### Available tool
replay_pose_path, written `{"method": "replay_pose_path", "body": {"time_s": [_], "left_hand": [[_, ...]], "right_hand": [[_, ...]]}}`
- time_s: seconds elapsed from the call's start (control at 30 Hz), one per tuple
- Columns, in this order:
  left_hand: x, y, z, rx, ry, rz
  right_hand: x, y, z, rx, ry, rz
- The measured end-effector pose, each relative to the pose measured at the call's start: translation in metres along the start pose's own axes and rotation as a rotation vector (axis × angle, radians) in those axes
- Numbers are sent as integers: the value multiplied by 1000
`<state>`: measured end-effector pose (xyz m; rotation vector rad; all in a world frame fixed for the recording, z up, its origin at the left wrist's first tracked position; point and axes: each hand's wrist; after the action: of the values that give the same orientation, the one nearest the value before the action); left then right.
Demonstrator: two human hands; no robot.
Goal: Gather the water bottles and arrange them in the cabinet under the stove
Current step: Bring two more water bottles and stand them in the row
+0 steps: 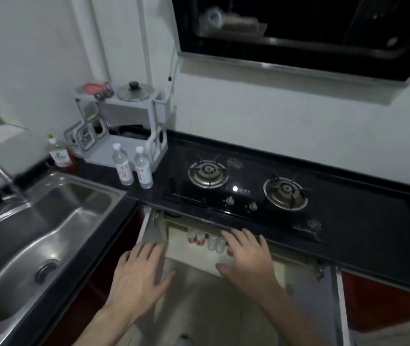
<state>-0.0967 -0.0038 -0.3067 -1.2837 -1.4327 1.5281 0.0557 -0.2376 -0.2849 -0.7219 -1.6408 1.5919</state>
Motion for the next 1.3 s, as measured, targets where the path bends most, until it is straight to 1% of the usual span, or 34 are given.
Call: {"method": "replay_pose_path", "body": {"time_s": [0.07, 0.3, 0.5, 0.63, 0.77, 1.03, 1.2, 1.3], "left_hand": [[10, -18, 7, -34, -33, -14], [56, -51, 23, -95, -228, -17], [99, -67, -6, -149, -342, -11], [132, -66, -49, -156, -392, 13], [170, -54, -108, -146, -438, 63], [231, -32, -224, -82, -435, 114], [270, -4, -286, 14, -457, 144], [291, 6, -319, 13, -453, 121]], "right_hand": [[15, -15, -3, 61, -46, -16], [74, -25, -30, 18, -195, -40], [130, -30, -86, 4, -325, 8], [155, -26, -148, 36, -354, 6], [167, -8, -225, -44, -360, -57], [187, 32, -371, 112, -309, -5], [187, 66, -434, 113, -262, -127], [191, 81, -461, 104, -209, -260]]}}
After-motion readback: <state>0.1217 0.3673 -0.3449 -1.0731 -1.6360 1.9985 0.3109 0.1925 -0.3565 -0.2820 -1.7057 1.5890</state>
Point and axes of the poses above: each hand's wrist, its own z-axis away from the middle knuckle, its own y-axis out of the palm, x = y × z, and after that the axes turned 4 degrees about z, right-handed
